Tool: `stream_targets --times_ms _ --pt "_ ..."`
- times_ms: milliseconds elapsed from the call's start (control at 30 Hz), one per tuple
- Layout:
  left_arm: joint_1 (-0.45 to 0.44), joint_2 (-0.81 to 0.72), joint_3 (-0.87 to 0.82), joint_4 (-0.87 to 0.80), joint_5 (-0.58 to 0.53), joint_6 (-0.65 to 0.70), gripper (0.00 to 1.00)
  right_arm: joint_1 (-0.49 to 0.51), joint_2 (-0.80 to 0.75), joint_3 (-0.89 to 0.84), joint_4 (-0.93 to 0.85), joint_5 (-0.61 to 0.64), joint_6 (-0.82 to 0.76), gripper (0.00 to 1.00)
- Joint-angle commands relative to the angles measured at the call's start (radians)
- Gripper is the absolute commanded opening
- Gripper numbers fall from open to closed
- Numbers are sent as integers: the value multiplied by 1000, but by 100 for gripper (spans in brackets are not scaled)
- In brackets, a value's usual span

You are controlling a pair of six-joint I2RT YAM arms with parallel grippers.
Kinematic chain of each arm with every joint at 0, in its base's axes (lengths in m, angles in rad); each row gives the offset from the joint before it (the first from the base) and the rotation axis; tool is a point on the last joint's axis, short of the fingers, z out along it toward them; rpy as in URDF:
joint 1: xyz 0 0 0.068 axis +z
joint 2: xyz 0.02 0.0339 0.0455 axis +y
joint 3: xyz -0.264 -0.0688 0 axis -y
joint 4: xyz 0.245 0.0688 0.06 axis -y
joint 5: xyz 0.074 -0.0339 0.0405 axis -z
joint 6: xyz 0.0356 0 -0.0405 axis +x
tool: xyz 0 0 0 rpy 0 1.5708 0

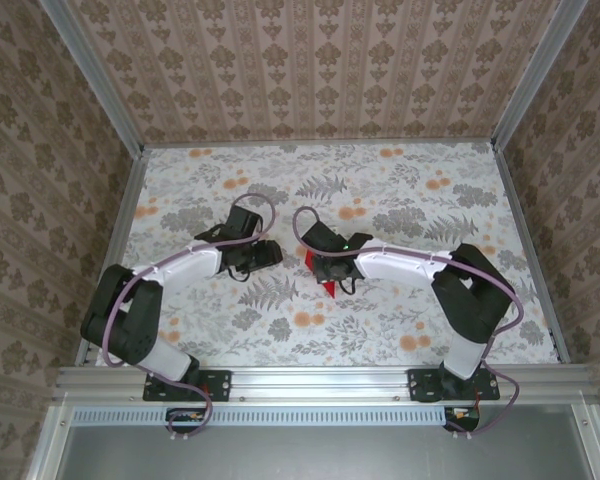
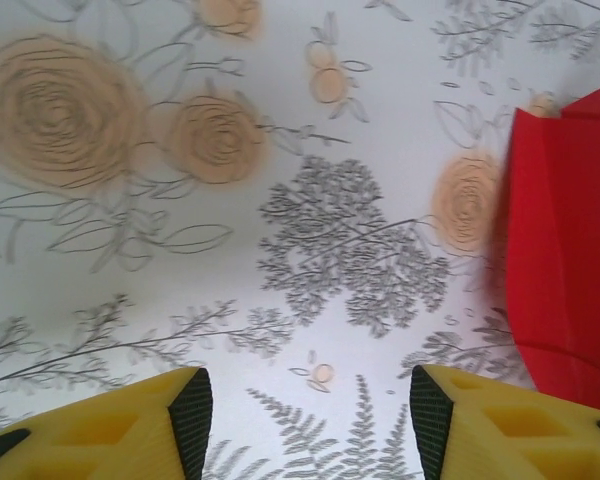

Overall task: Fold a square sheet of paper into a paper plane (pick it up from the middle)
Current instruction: Move a paper plane to the center of the table.

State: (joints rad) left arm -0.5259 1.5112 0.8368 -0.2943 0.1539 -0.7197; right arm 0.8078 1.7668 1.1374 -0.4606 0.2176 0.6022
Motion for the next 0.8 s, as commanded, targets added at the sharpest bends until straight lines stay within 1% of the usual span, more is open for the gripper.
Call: stream_targets --times_ms 0,67,200,333,467,700,767 --pt "10 -34 -18 -43 -55 -18 59 7 49 27 -37 28 25 15" --pt "10 -38 -17 -47 -59 -8 58 8 63 34 -34 19 28 15" --pt "12 -43 -19 -48 -64 -10 59 7 74 38 -33 14 40 21" --pt "12 -45 -22 -48 -68 -10 65 8 89 43 -32 4 43 24" --pt "14 -55 -27 -57 -90 -8 73 8 116 58 -44 -3 44 21" --pt "17 -90 -42 -86 -157 -3 90 8 141 72 -61 0 53 20" --pt "15 -96 -46 -93 -170 1 93 7 147 82 -68 3 54 17"
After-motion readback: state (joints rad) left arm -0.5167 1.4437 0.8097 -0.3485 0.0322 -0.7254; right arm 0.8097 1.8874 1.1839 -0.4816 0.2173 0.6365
